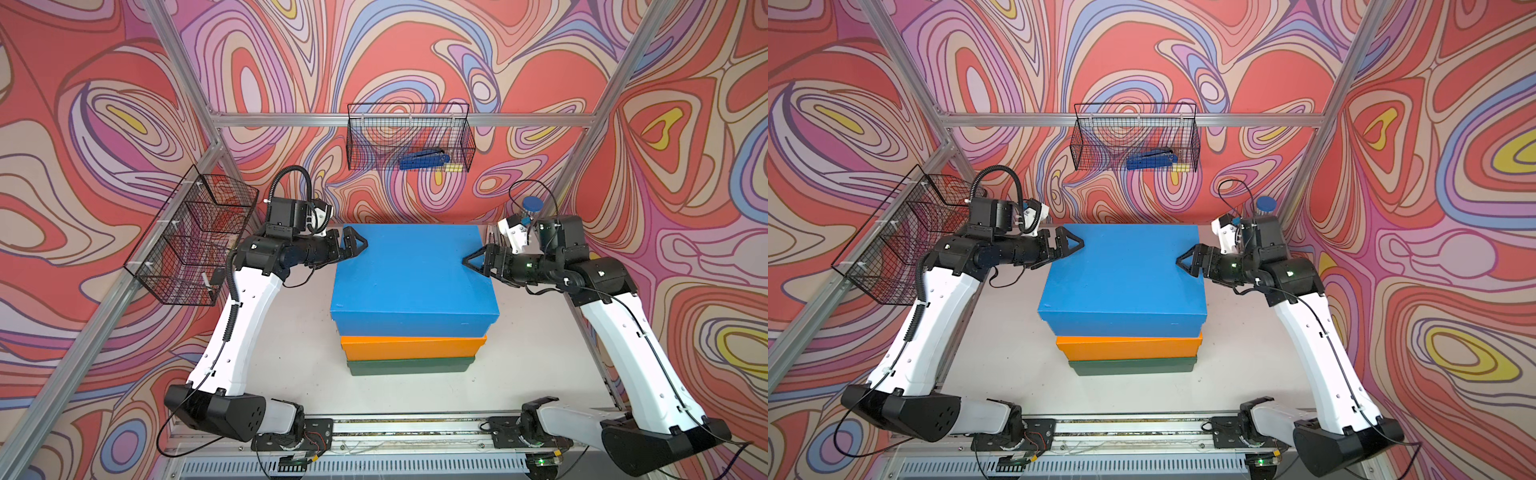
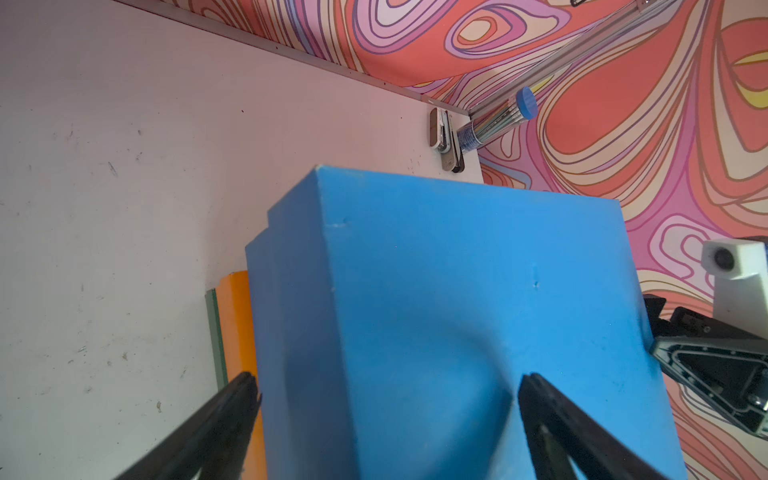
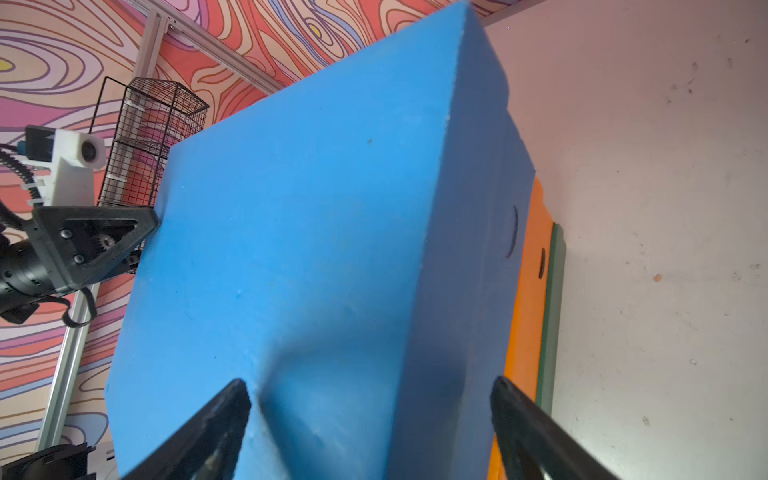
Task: Stack the shoeboxes
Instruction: Adjust the shoebox.
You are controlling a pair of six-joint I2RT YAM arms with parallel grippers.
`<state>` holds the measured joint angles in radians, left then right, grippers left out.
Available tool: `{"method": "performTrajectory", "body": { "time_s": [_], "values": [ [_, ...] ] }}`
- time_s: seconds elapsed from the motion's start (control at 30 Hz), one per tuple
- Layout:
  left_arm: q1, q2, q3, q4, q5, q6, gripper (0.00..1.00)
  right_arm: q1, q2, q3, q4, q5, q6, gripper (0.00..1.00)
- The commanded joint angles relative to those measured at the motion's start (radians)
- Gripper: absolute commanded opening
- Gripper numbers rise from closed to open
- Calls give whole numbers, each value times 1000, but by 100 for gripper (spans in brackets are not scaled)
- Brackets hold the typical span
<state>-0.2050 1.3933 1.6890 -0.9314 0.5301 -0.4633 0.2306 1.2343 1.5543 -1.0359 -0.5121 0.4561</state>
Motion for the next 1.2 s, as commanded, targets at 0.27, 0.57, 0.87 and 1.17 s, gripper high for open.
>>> {"method": "performTrajectory", "body": {
  "time_s": [0.27, 0.57, 0.87, 1.17],
  "values": [
    [-3, -111, -117, -20, -42, 12, 100, 6, 22, -18, 20, 16, -19, 93],
    [-2, -142, -177, -7, -46, 2, 100, 6, 41, -23, 30, 4, -29, 92],
    [-1, -110, -56, -53, -96, 23, 100, 5, 39, 32, 16, 40, -41, 98],
    [76, -74, 128, -65, -150, 68, 100, -131, 141, 327, -13, 137, -89, 98]
  ]
}}
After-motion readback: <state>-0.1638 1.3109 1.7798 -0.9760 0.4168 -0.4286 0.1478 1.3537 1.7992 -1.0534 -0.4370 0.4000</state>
